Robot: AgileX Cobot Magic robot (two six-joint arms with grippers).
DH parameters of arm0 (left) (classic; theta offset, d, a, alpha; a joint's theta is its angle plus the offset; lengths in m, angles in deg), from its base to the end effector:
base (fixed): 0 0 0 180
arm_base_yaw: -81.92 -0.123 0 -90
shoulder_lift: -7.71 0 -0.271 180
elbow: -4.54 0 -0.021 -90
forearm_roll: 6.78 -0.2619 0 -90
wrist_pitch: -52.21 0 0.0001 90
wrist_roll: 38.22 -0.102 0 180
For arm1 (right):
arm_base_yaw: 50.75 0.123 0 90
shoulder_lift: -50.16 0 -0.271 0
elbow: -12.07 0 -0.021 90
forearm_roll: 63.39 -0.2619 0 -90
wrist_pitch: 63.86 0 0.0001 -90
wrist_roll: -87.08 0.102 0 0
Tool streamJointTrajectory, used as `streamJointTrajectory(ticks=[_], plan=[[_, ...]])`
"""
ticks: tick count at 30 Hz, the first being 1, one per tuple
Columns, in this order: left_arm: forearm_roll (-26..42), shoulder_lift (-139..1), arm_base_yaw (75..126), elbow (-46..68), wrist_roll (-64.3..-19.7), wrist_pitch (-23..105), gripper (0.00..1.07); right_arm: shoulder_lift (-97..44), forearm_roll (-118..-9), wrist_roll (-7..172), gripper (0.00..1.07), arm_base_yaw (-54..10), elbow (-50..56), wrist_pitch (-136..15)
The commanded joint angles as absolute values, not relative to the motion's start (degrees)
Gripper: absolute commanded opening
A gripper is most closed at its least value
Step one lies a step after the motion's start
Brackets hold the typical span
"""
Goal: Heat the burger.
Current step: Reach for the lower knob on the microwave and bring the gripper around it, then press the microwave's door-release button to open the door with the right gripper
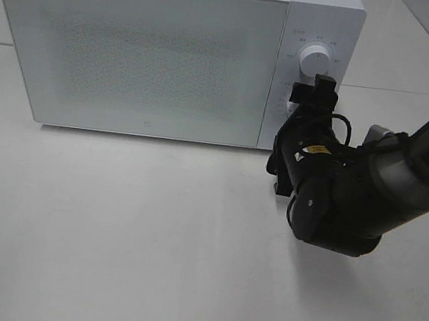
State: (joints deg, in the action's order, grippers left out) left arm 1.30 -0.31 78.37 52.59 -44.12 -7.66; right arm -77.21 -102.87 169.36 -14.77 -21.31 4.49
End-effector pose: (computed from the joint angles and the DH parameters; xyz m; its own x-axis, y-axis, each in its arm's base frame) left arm 0.0291 -0.0106 0.2804 -0.4309 0.0049 -0.9024 0.0616 0.9978 -0.0240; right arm 0.3204 0.1581 0.0865 0.0176 0.9969 0.0772 0.1108 -0.0787 0.9907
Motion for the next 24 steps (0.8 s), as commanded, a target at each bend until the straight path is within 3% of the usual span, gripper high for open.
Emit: streamJointTrajectory(ticks=[1,14,20,24], plan=[[1.87,1.24,78.31,52.93,-43.66,-7.20,0.98,-74.00,-100.00,166.21,0.78,-15.17,-23.49,11.03],[1.87,1.24,78.31,52.93,-43.66,-7.20,0.98,-63.05,-88.54,150.91,0.76,-15.17,-32.31,-7.19],[1.87,1.24,78.31,52.93,-43.66,-7.20,0.98,-53.60,-87.97,130.29,0.76,-15.23,-33.00,-25.53],[1.87,1.24,78.31,52.93,-43.66,-7.20,0.98,-45.98,-91.41,105.48,0.76,-15.35,-33.00,-39.97]])
